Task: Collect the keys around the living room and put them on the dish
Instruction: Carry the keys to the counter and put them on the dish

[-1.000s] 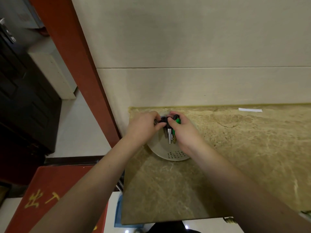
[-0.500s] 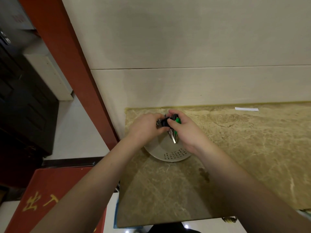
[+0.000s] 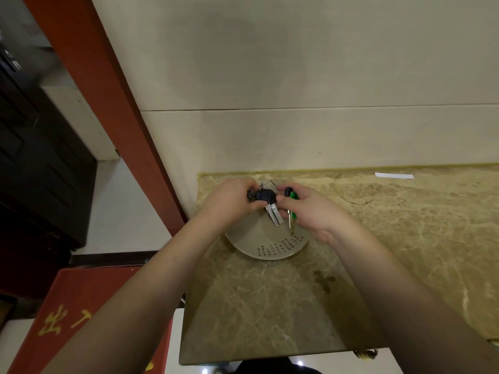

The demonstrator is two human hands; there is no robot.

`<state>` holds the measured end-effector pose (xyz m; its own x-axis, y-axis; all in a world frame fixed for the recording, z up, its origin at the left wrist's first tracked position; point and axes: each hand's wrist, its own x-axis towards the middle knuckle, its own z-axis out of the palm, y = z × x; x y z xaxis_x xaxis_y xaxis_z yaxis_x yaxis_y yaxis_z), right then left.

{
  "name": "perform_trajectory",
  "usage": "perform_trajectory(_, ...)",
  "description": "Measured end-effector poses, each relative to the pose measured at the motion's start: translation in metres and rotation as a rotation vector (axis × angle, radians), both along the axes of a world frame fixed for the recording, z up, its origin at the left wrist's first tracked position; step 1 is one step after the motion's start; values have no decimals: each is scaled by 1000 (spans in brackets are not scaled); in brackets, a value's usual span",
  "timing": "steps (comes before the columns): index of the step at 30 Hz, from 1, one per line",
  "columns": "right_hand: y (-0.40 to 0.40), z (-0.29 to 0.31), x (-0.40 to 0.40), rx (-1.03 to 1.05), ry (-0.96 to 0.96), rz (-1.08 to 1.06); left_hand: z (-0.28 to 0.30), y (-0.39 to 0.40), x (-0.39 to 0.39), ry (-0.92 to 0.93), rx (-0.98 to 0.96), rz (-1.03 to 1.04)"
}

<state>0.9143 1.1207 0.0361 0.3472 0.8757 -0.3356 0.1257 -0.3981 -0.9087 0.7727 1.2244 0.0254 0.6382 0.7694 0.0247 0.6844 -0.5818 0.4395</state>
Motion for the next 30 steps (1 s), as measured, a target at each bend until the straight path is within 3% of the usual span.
perform_trajectory(5, 4, -2, -11, -1, 200, 14, 4, 3, -7, 9, -36, 13)
perform_trajectory(9, 6, -1, -21, 5, 526, 19, 8, 6, -21, 17, -19, 26)
perform_trajectory(14, 7, 0, -37, -18, 740, -17, 10, 5, -38, -27, -10, 49)
perform_trajectory(17, 5, 4, -36, -37, 741, 16, 10, 4, -41, -33, -4, 66)
perform_trajectory(24, 3, 7, -10, -55, 543, 8, 10, -1, -33, 67, 5, 49)
perform_trajectory(30, 10, 1, -9, -5, 539, 26, 13, -2, -28, 157, 22, 15)
